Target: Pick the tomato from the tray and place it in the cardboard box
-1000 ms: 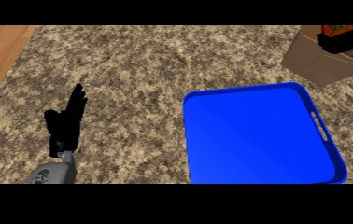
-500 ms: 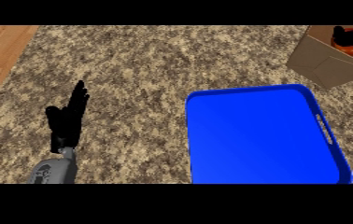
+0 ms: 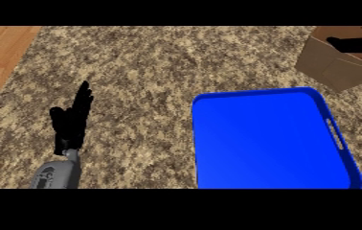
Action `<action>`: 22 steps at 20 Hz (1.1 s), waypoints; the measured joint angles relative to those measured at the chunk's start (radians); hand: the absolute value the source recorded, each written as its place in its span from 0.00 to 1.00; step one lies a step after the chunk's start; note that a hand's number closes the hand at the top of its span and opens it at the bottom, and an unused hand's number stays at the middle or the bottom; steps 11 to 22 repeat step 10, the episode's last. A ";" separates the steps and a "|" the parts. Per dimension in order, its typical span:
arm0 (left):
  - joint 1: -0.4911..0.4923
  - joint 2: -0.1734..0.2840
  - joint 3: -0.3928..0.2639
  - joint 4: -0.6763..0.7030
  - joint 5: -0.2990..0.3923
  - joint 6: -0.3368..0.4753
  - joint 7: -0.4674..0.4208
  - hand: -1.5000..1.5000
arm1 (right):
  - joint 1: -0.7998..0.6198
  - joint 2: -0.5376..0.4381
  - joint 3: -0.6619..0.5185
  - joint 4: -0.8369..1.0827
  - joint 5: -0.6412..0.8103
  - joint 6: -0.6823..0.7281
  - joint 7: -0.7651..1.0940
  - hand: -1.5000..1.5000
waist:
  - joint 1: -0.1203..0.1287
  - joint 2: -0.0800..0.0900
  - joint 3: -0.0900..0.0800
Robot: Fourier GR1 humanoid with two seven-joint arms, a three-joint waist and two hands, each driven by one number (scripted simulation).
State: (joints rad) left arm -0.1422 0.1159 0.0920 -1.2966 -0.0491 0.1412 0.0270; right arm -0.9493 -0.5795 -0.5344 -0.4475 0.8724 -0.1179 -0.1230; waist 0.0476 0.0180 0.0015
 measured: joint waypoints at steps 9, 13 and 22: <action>0.027 -0.002 0.001 -0.028 0.001 0.005 0.005 0.50 | -0.025 -0.046 -0.206 0.087 -0.246 0.098 -0.232 0.00 | -0.008 -0.002 0.002; 0.029 -0.008 -0.005 -0.033 -0.004 0.011 0.005 0.50 | -0.020 -0.055 -0.225 0.096 -0.269 0.111 -0.244 0.00 | -0.011 -0.003 0.002; 0.029 -0.008 -0.005 -0.033 -0.004 0.011 0.005 0.50 | -0.020 -0.055 -0.225 0.096 -0.269 0.111 -0.244 0.00 | -0.011 -0.003 0.002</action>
